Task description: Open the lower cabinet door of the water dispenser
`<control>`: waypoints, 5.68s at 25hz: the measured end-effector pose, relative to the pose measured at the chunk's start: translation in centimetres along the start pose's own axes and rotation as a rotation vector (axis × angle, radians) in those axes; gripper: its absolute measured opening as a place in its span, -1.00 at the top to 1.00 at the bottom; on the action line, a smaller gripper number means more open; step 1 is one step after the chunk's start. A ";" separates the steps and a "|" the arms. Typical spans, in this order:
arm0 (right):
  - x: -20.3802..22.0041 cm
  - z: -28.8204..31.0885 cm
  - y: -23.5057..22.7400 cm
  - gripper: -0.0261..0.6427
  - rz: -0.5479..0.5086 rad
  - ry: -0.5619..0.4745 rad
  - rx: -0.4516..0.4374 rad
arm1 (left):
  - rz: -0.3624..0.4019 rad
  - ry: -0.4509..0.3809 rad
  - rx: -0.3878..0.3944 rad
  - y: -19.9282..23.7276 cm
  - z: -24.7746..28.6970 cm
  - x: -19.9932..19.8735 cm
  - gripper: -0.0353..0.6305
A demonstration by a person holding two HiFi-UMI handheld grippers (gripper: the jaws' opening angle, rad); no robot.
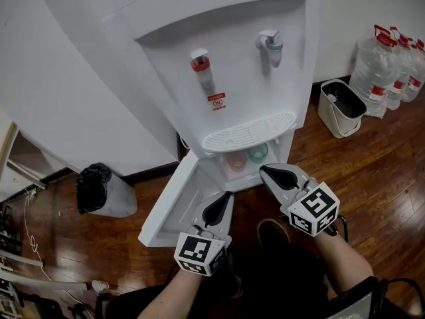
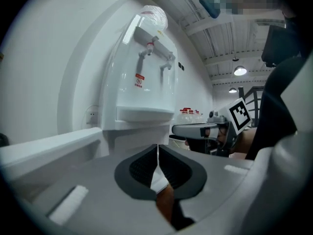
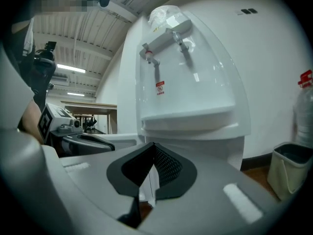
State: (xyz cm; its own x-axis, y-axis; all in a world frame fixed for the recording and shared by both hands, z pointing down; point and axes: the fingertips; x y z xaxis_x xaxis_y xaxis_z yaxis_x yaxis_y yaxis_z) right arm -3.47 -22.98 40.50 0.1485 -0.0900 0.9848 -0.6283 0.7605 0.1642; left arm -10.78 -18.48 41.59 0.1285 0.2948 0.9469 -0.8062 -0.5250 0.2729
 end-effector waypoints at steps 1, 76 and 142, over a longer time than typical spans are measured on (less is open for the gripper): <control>0.7 0.3 0.0 0.91 0.015 0.004 0.001 | 0.004 0.013 0.006 0.1 0.3 0.7 0.93; 27.2 17.9 -0.8 -0.21 0.118 0.305 0.203 | -0.100 0.270 -0.154 12.4 7.4 14.4 0.71; 24.5 14.6 -0.2 -0.18 0.147 0.313 0.185 | -0.072 0.326 -0.156 11.5 7.4 15.9 0.76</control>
State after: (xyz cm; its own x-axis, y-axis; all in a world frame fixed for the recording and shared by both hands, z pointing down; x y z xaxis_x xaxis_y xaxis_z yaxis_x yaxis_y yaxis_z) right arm -10.87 -34.72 65.41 0.2550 0.2334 0.9383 -0.7828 0.6196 0.0586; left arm -13.73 -25.69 61.05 0.0176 0.5788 0.8153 -0.8834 -0.3729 0.2839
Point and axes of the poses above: the fingertips, and each gripper's own axes: z forward along the fingers, y to its left, x out of its underside, and after that the axes turned 15 degrees about -z, right-handed
